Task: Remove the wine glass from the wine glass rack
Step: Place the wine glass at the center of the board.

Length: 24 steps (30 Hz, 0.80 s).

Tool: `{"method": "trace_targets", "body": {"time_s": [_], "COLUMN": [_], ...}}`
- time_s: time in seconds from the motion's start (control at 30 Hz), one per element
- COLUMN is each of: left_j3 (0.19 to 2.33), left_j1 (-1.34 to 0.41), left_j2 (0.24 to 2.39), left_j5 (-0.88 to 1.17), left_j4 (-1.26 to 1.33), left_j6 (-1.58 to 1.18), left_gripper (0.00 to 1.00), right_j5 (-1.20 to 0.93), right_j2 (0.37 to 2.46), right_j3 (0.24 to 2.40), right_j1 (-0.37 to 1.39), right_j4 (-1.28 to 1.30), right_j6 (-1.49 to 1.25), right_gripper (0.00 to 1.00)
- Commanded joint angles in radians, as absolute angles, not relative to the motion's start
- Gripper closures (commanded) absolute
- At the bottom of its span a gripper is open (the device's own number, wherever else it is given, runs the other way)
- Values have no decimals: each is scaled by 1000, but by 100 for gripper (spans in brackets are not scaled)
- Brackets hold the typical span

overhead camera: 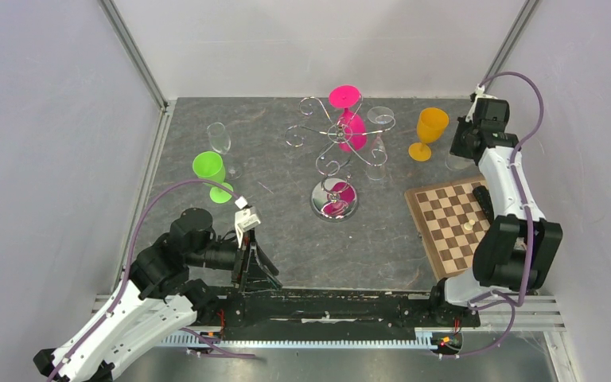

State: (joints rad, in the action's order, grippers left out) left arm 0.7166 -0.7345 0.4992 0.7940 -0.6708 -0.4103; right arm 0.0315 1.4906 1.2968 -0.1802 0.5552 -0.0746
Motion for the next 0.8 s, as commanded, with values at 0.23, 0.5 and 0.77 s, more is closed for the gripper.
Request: {"method": "trace_targets", "body": {"time_s": [0.23,0.5,0.77], "left_j3": [720,719,721], "left_j1": [-729,-729,-728], "left_j2": [493,497,492], "left_j5": [772,772,770], "left_j4": [-653,-653,-653], "left_j6": [-431,-430,-430], "left_gripper": [39,39,39], "right_j5": [39,55,72], "right_j2": [1622,1697,1751], "right_j3": [1391,1408,1427], "right_j1": [-189,-194,-195], "right_j4": [423,431,449], "right_j6": [-95,-87,-90], "right_gripper": [100,100,100]}}
